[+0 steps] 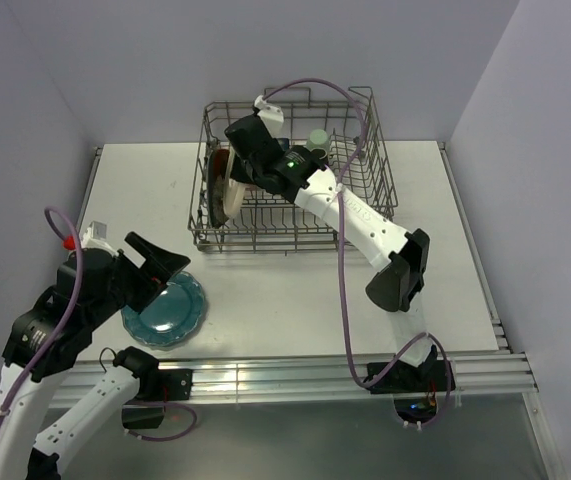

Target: Load the mixed dishes into the dish rack

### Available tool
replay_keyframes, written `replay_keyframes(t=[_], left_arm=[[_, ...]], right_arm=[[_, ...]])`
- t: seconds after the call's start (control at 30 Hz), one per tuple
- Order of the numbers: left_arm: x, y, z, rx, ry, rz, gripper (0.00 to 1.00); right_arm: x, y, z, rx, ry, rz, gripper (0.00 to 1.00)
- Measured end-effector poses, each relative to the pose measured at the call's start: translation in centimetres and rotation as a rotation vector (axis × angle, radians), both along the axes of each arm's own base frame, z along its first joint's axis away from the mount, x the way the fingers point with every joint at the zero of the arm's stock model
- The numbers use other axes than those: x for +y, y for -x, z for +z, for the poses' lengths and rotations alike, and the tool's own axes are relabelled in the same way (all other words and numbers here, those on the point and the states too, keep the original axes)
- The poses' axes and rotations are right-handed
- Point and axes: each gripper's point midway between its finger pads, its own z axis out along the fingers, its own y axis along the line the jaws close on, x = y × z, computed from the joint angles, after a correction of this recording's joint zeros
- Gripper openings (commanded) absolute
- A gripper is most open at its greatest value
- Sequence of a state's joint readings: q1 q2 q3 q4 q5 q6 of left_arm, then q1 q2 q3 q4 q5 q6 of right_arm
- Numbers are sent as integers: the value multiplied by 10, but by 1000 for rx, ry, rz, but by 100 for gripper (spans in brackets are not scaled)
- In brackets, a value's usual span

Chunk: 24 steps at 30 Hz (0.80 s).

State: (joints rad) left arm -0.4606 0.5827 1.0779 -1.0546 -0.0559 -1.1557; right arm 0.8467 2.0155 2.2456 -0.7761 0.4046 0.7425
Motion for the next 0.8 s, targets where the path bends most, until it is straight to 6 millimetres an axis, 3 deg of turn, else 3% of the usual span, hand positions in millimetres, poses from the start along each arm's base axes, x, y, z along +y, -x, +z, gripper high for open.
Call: replay_keyframes(t=[0.1,0.53,0.8], left_arm=[[4,3,0,-6,-17,2,96],[3,-5,-12,28,-94,-23,97],[2,-9,-14,34,-124,-36,97]], right_arm=[[-3,0,-7,7,37,4,0],[-7,-6,-4,-27,69,-8,0],[-9,-12,-17,-27,120,-22,0]])
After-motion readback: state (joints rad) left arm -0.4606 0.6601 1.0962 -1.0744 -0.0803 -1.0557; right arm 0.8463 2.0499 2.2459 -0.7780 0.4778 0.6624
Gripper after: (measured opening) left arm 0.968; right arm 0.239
